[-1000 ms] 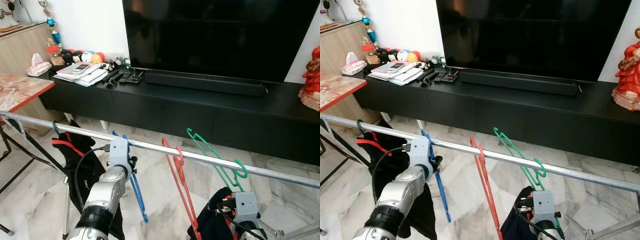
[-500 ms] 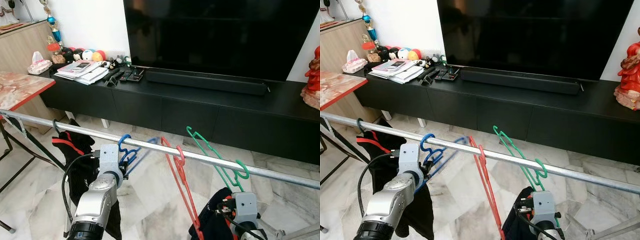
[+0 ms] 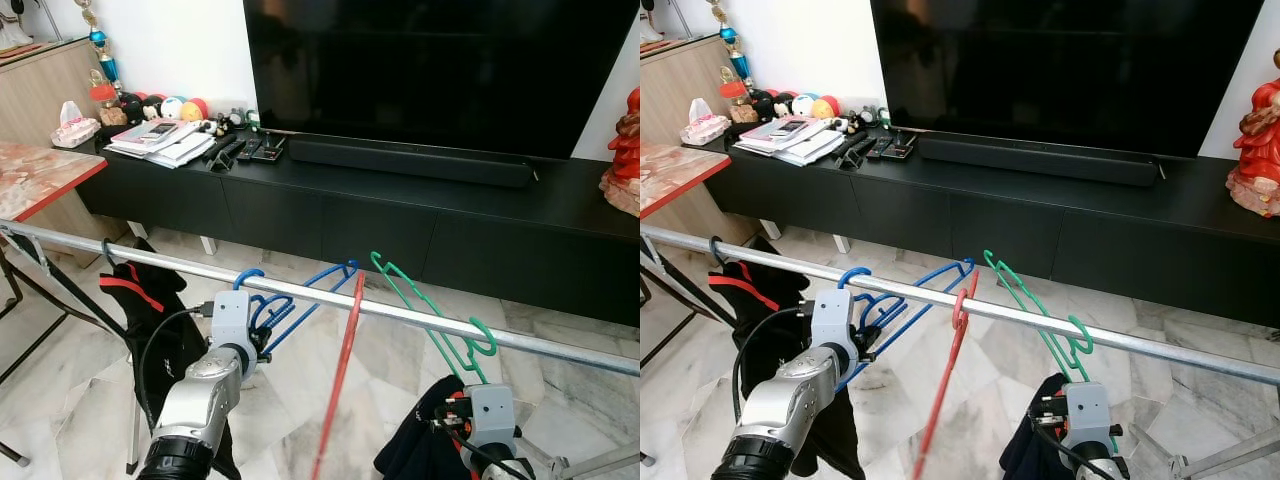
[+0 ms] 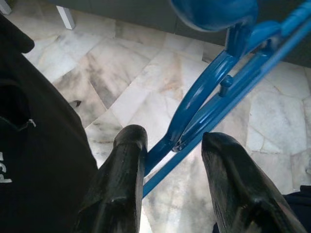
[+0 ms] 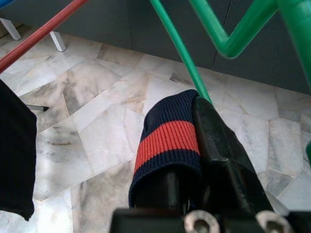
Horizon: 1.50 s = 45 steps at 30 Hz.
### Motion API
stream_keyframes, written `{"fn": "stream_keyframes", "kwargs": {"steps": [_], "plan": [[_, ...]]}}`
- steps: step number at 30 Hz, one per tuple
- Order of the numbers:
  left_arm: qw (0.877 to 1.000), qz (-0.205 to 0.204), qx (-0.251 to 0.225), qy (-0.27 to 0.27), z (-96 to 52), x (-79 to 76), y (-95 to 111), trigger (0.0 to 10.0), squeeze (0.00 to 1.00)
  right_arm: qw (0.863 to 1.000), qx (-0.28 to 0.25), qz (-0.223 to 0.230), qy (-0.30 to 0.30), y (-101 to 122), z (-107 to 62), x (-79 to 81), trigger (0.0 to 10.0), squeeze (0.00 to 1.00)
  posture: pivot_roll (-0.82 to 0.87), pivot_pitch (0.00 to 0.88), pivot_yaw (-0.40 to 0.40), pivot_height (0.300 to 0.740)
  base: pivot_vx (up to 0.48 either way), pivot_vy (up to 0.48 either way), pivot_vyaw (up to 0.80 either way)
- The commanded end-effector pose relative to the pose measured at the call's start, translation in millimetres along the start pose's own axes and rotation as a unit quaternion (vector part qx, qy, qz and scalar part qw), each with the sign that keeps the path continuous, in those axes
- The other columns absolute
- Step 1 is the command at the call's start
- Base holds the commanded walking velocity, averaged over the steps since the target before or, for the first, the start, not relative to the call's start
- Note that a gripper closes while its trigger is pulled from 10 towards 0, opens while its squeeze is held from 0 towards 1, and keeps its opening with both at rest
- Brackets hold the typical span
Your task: Hang hanger
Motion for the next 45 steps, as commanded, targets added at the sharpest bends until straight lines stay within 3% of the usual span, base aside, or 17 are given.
{"fn": "stream_keyframes", "kwargs": {"steps": [1, 7, 8, 9, 10, 13, 14, 15, 19, 26, 36, 37, 38, 39, 45], "plan": [[1.000, -0.011, -0.005, -0.012, 1.1, -4.2, 2, 10.0, 0.00, 1.000, -0.005, -0.002, 0.000, 1, 0.3, 0.2, 10.0, 0.00, -0.01, 0.024, 0.036, 0.740, 0.000, 0.000, 0.00], [0.999, -0.014, -0.031, -0.028, -2.2, -7.3, 15, 10.0, 0.00, 1.000, -0.006, -0.003, 0.000, 1, 0.4, -0.8, 10.0, 0.00, -0.01, 0.022, 0.035, 0.740, 0.000, 0.000, 0.00], [0.999, -0.007, -0.034, -0.028, -2.8, -6.9, 17, 10.0, 0.65, 1.000, -0.005, -0.003, -0.001, 1, 0.5, -0.9, 10.0, 0.00, -0.01, 0.022, 0.035, 0.740, 0.000, 0.000, 0.00], [0.999, -0.007, -0.034, -0.028, -3.0, -6.7, 17, 10.0, 0.65, 1.000, -0.005, -0.002, -0.001, 1, 0.6, -0.8, 10.0, 0.00, -0.01, 0.022, 0.035, 0.740, 0.000, 0.000, 0.00], [0.999, -0.009, -0.033, -0.027, -2.8, -6.4, 17, 10.0, 1.00, 1.000, -0.005, -0.003, -0.001, 1, 0.7, -0.7, 10.0, 0.00, -0.01, 0.021, 0.035, 0.740, 0.000, 0.000, 0.00], [0.999, -0.009, -0.032, -0.028, -2.6, -6.4, 16, 10.0, 1.00, 1.000, -0.006, -0.003, 0.000, 2, 0.8, -0.4, 10.0, 0.00, -0.01, 0.021, 0.035, 0.740, 0.000, 0.000, 0.00], [0.999, -0.005, -0.026, -0.027, -1.0, -5.6, 14, 10.0, 0.09, 1.000, -0.006, -0.003, 0.000, 2, 1.2, 0.4, 10.0, 0.00, -0.01, 0.020, 0.035, 0.740, 0.000, 0.000, 0.00], [0.999, -0.004, -0.022, -0.027, -0.2, -5.9, 13, 10.0, 0.00, 1.000, -0.006, -0.003, 0.001, 2, 1.3, 0.6, 10.0, 0.00, -0.01, 0.020, 0.035, 0.740, 0.000, 0.000, 0.00], [0.999, -0.001, -0.016, -0.029, 1.2, -7.3, 11, 10.0, 0.00, 1.000, -0.006, -0.003, 0.000, 2, 1.5, 0.7, 10.0, 0.00, -0.01, 0.020, 0.036, 0.740, 0.000, 0.000, 0.00], [1.000, 0.004, 0.005, 0.020, 9.0, -2.0, 1, 10.0, 0.00, 1.000, -0.006, -0.002, -0.002, 2, 0.8, 0.2, 10.0, 0.00, -0.01, 0.021, 0.037, 0.740, 0.000, 0.000, 0.00], [1.000, -0.005, 0.000, 0.012, 14.6, -7.8, 2, 10.0, 0.00, 1.000, -0.008, -0.001, -0.003, 3, 1.3, 1.0, 10.0, 0.00, -0.02, 0.020, 0.039, 0.740, 0.000, 0.000, 0.00], [1.000, -0.006, -0.003, 0.012, 15.1, -7.7, 3, 9.3, 0.00, 1.000, -0.008, -0.002, -0.003, 2, 1.2, 1.0, 10.0, 0.00, -0.01, 0.020, 0.039, 0.740, 0.000, 0.000, 0.00], [1.000, -0.006, -0.004, 0.013, 15.4, -7.6, 4, 9.3, 0.00, 1.000, -0.008, -0.002, -0.003, 2, 1.1, 1.0, 10.0, 0.00, -0.01, 0.020, 0.039, 0.740, 0.000, 0.000, 0.00], [1.000, -0.007, -0.008, 0.015, 15.9, -7.0, 5, 0.0, 0.00, 1.000, -0.007, -0.002, -0.003, 2, 1.1, 1.2, 10.0, 0.00, -0.01, 0.021, 0.039, 0.740, 0.000, 0.000, 0.00], [1.000, -0.009, -0.009, 0.014, 16.9, -6.7, 4, 0.0, 0.00, 1.000, -0.006, -0.001, -0.002, 1, 1.2, 2.1, 10.0, 0.00, -0.01, 0.020, 0.040, 0.740, 0.000, 0.000, 0.00]]}}
Point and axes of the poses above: a point about 5 cm out from each wrist's last joint towards the gripper, its own z axis pointing out of the wrist towards the gripper, its own y axis along the axis of the wrist's last joint, x = y × z, the point moved 1 cm from there along z, pointing out of the wrist towards the gripper, and after that the axes turned 14 degrees about -z, right-handed, at the moved point
